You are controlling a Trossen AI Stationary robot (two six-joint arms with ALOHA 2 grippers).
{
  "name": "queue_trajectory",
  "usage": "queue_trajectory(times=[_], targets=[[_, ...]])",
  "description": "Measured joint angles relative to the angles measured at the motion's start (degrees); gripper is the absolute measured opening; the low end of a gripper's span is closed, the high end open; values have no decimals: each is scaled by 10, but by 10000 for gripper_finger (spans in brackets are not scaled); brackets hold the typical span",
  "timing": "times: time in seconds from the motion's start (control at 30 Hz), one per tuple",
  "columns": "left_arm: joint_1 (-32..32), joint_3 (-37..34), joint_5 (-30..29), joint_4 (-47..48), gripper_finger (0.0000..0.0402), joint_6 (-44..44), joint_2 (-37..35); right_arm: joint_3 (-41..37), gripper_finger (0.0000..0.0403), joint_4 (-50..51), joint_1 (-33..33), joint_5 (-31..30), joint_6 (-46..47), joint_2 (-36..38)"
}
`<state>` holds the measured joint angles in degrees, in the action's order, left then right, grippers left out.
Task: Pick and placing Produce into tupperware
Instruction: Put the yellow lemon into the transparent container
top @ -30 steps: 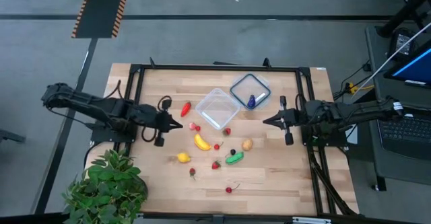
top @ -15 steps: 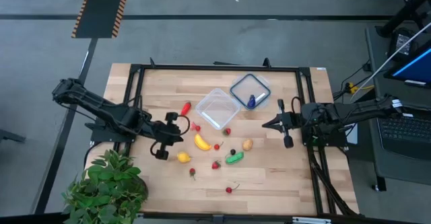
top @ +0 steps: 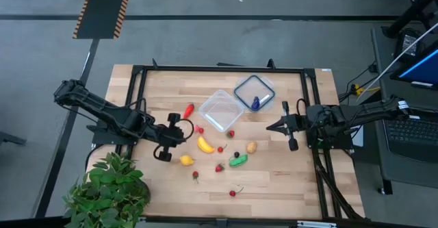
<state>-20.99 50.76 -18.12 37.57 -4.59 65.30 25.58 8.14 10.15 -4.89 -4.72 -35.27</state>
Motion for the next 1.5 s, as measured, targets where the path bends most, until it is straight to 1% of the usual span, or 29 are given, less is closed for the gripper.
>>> queue_trajectory(times=[0.1, 0.2, 0.33, 0.43, 0.57, 0.63, 0.7, 0.83, 1.27, 1.37, 1.5], targets=[[9, 0, -20, -1, 3, 3, 0, 0, 5, -16, 0, 0, 16, 0], [20, 0, -23, -1, 10, -9, 0, 0, 5, -36, 0, 0, 25, 0], [25, 0, -23, -2, 19, -27, 0, 0, 5, -54, 0, 0, -6, 0], [26, 0, -22, -3, 24, -29, 0, 0, 5, -39, 8, 10, -26, 0], [21, 0, -16, -3, 29, -56, 0, -9, 5, -21, 27, 33, -72, -3], [21, 0, -16, -3, 31, -44, 0, -12, 5, -24, 34, 32, -76, -3], [21, 0, -17, -3, 33, -36, 0, -13, 5, -28, 38, 33, -66, -2], [21, 0, -17, -9, 38, -43, 0, -13, 5, -26, 49, 33, -5, -3], [21, 0, -26, -11, 54, -42, 0, -14, 5, -23, 59, 32, -15, -4], [21, 0, -32, -11, 59, -34, 0, -14, 5, -24, 59, 31, -15, -4], [21, 0, -35, -11, 64, -1, 0, -14, 8, -25, 59, 31, -14, -4]])
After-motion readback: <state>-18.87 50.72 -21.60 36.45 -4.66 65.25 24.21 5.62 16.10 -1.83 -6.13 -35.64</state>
